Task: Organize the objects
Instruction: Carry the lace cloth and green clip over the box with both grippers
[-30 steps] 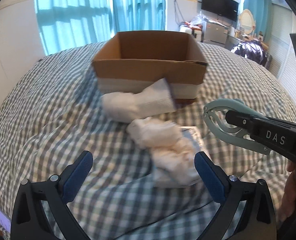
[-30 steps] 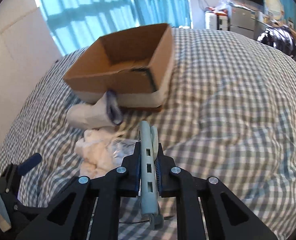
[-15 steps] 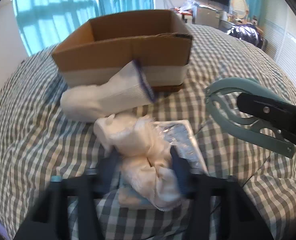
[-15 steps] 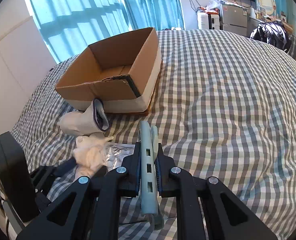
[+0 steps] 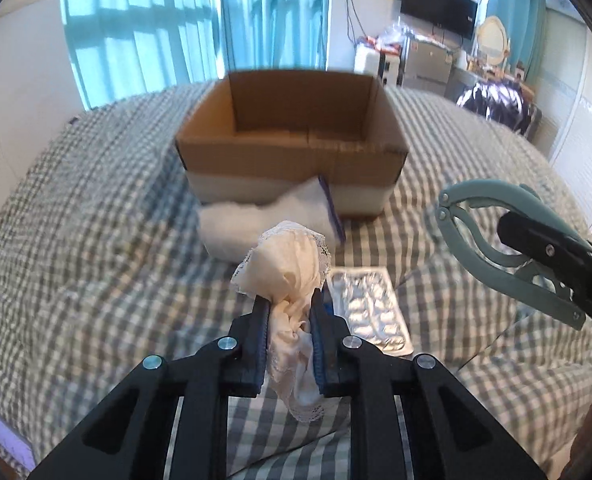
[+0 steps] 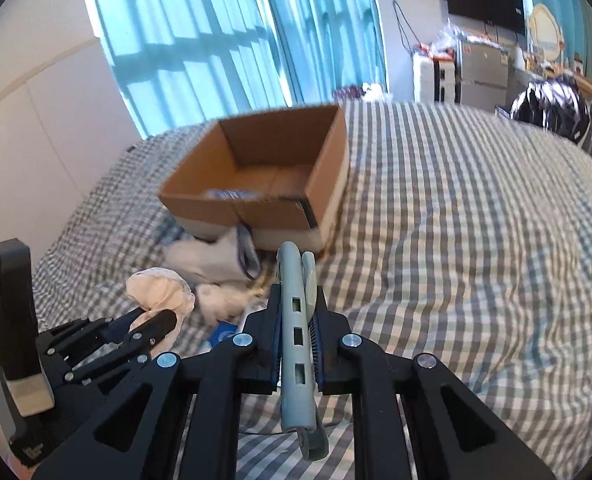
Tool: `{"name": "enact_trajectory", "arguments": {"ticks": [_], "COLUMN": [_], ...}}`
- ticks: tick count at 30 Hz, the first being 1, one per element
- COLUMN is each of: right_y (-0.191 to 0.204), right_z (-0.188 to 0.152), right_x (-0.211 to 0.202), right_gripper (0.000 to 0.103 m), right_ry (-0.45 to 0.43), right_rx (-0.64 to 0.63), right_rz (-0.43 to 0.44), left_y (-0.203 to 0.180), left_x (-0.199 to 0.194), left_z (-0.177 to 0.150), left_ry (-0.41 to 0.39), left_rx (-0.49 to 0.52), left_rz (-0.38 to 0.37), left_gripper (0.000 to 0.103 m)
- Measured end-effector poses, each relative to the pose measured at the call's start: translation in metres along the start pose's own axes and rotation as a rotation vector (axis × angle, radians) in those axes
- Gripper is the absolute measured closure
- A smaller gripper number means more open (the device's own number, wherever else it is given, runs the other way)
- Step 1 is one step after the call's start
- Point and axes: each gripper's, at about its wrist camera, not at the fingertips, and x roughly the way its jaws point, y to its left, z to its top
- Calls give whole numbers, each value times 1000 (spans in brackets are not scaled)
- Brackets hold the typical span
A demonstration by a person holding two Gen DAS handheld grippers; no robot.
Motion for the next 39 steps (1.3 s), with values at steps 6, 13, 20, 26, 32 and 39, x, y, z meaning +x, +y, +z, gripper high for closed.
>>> {"name": "enact_trajectory", "arguments": {"ticks": [6, 13, 20, 26, 32, 39], "right_y": [26, 48, 57, 68, 73, 65], "right_z": [23, 57, 97, 136, 178, 211], "right_x": [-53, -95, -99, -71, -15, 76], "right_gripper": [91, 91, 91, 91, 91, 91], "right_ry": [-98, -192, -254, -283, -297, -260], "right_rx": [-80, -143, -155, -154, -132, -89], "right_rz": [21, 51, 77, 93, 98, 90], "left_y": [-2, 5, 12, 18, 21, 33], "left_x": [-49, -83, -92, -74, -35, 44], "left_z": [29, 69, 109, 149, 187, 206], "left_ry": [-104, -185, -243, -262, -275, -250], "left_rx": [28, 13, 17, 27, 50, 66], "left_rz": [-7, -37, -32, -34, -26, -20], "left_gripper": [85, 85, 85, 85, 85, 85]}}
